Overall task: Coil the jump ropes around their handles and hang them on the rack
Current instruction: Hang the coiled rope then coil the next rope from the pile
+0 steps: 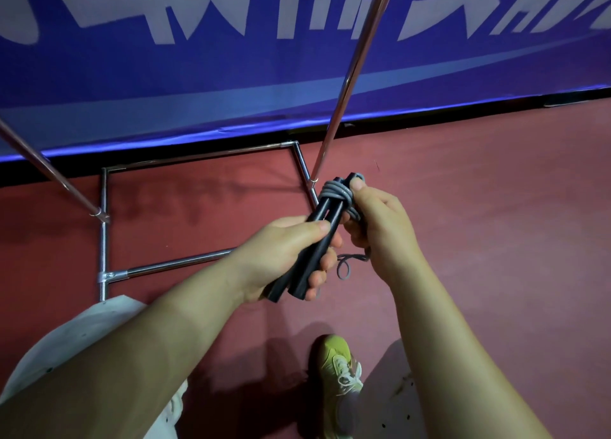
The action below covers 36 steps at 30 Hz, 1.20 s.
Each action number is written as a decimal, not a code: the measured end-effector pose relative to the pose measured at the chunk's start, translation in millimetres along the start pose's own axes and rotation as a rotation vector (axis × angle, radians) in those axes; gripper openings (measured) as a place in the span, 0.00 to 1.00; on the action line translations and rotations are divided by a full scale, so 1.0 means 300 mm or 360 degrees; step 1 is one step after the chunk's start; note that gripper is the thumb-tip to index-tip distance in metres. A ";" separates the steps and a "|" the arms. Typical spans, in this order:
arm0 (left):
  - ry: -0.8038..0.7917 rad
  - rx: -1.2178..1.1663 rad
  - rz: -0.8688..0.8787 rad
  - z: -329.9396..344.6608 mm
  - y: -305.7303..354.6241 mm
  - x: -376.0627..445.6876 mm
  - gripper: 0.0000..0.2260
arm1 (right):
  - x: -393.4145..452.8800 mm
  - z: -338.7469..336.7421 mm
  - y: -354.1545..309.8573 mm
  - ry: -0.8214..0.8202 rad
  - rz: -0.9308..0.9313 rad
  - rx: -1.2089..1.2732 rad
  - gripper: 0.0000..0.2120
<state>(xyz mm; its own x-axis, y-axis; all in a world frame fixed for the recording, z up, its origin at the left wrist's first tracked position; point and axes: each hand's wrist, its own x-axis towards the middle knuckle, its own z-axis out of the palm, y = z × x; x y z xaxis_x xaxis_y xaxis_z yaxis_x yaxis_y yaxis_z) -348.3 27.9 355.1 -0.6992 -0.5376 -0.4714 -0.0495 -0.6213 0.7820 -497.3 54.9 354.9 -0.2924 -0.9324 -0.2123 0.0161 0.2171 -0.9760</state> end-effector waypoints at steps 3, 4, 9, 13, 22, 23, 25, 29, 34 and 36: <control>-0.0054 0.0040 -0.0013 -0.010 0.010 -0.003 0.11 | -0.007 -0.010 -0.006 -0.0112 -0.0007 -0.0109 0.19; -0.0048 0.0064 -0.0020 -0.010 0.010 -0.003 0.10 | -0.010 -0.014 -0.007 -0.0145 -0.0014 -0.0181 0.21; 0.0063 0.0122 0.0016 -0.024 0.011 0.009 0.11 | -0.023 -0.005 -0.006 -0.0248 0.0000 -0.0463 0.26; 0.0070 -0.0014 -0.0022 -0.055 0.049 0.026 0.13 | -0.035 -0.020 0.008 -0.0167 0.0018 -0.0555 0.24; 0.0198 0.0109 -0.0129 -0.140 0.051 0.072 0.12 | -0.064 -0.064 -0.030 -0.0160 -0.0267 -0.1456 0.05; 0.0196 0.0135 -0.0155 -0.140 0.042 0.078 0.12 | -0.070 -0.060 -0.037 -0.0193 -0.0351 -0.1548 0.07; 0.0200 0.0216 -0.0194 -0.132 0.025 0.088 0.10 | -0.079 -0.049 -0.047 -0.0313 -0.0519 -0.1745 0.11; 0.0117 0.0604 -0.0252 -0.106 -0.012 0.104 0.09 | -0.083 -0.070 -0.080 -0.0434 -0.0626 -0.1901 0.12; -0.0303 0.1221 -0.0551 -0.069 -0.067 0.102 0.10 | -0.078 -0.111 -0.097 -0.0657 -0.0247 -0.1634 0.08; -0.0507 0.1377 -0.0657 -0.059 -0.077 0.091 0.09 | -0.060 -0.120 -0.077 -0.0837 -0.0013 -0.1443 0.08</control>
<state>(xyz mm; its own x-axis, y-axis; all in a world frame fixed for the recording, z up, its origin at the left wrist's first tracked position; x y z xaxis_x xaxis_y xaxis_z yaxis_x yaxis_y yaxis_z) -353.5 17.5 316.9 -0.6620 -0.1178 -0.7402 -0.7427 -0.0294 0.6689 -526.8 77.0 382.9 0.1670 -0.8956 -0.4124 -0.7701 0.1428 -0.6217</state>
